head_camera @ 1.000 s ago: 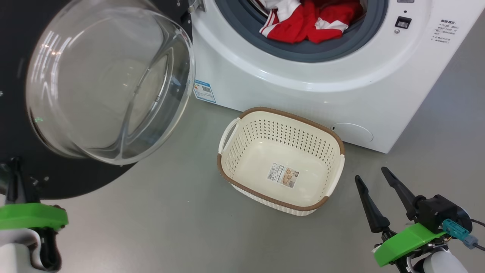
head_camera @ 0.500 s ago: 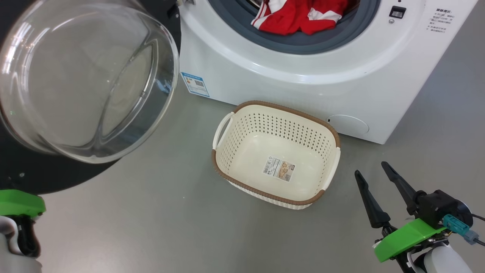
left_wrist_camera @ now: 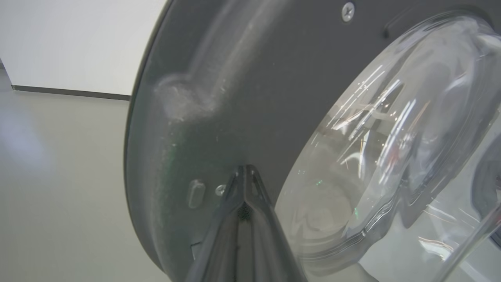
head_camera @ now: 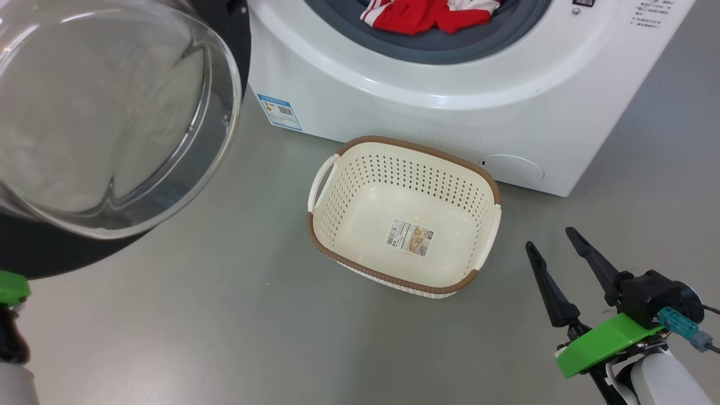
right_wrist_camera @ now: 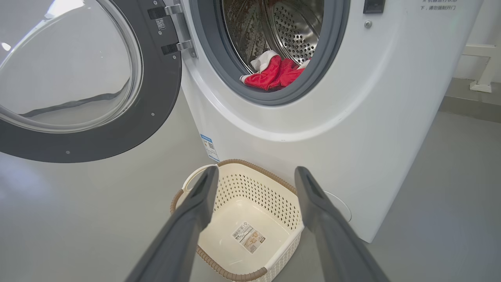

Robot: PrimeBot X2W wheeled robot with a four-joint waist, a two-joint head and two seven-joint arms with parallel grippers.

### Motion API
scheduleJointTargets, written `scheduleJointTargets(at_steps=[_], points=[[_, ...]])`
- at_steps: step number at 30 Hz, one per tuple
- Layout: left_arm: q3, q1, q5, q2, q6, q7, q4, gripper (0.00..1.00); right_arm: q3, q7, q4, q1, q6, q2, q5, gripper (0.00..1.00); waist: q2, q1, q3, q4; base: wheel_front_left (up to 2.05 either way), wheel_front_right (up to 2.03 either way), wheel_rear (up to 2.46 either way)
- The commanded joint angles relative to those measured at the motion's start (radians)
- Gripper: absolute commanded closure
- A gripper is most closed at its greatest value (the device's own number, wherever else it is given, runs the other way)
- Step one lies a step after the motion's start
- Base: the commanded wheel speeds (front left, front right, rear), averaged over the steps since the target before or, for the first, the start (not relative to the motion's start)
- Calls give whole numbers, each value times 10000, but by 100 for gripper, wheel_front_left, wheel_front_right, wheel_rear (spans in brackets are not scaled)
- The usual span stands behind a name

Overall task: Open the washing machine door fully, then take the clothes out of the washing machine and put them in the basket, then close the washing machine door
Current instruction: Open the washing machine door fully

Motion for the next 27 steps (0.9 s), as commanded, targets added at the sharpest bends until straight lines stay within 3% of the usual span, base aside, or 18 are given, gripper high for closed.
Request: scheduleJointTargets(at_steps=[1, 13, 27], points=[[367, -297, 140, 771, 176, -82, -147, 100, 244, -120, -266, -184, 16, -67, -64, 0, -1, 0, 42, -25, 0, 0, 0], [938, -630, 366, 953, 108, -82, 290, 100, 351, -120, -216, -315, 16, -162, -39, 0, -1, 0, 95, -108, 0, 0, 0], [776, 342, 177, 108, -125, -82, -377, 100, 305, -120, -171, -45, 16, 11, -21, 0, -1, 0, -450, -33, 0, 0, 0]])
